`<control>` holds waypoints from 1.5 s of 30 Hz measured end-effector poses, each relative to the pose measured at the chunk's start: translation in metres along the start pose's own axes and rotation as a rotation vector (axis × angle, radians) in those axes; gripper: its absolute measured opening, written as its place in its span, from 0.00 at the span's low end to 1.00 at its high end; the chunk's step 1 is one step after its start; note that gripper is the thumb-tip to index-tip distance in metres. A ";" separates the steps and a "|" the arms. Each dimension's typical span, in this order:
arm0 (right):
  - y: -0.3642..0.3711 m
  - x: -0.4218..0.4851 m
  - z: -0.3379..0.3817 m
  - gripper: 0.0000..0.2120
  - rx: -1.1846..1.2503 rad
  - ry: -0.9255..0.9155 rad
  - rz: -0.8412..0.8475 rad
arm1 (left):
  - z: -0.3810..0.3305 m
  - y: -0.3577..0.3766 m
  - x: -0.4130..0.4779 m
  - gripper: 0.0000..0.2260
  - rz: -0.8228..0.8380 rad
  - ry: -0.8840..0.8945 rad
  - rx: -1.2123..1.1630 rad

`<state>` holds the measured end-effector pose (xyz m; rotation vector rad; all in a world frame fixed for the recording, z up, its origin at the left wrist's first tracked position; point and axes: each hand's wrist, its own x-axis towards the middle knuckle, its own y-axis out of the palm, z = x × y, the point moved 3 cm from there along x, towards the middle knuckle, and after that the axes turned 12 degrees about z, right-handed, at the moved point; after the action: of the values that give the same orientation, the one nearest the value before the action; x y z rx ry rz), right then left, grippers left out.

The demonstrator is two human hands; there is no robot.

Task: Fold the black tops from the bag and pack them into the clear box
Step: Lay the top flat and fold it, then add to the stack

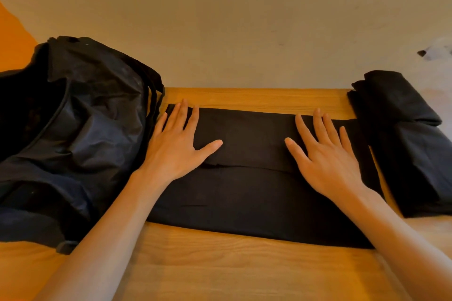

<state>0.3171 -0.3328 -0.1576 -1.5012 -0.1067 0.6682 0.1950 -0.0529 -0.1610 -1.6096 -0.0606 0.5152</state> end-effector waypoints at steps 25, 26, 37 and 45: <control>0.009 -0.054 -0.036 0.35 0.134 0.039 -0.073 | -0.018 -0.009 -0.015 0.47 -0.083 -0.039 -0.046; 0.012 -0.061 -0.035 0.34 0.088 0.017 -0.090 | -0.024 -0.010 -0.025 0.45 -0.130 -0.049 -0.050; 0.035 -0.101 -0.029 0.37 0.029 0.038 -0.071 | -0.043 0.021 -0.057 0.42 -0.044 -0.065 -0.002; 0.026 -0.121 -0.023 0.38 0.114 -0.039 -0.154 | -0.043 -0.014 -0.049 0.44 -0.090 0.095 -0.127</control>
<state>0.2197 -0.4113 -0.1444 -1.3561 -0.2082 0.5701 0.1703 -0.1080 -0.1323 -1.7449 -0.0958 0.3709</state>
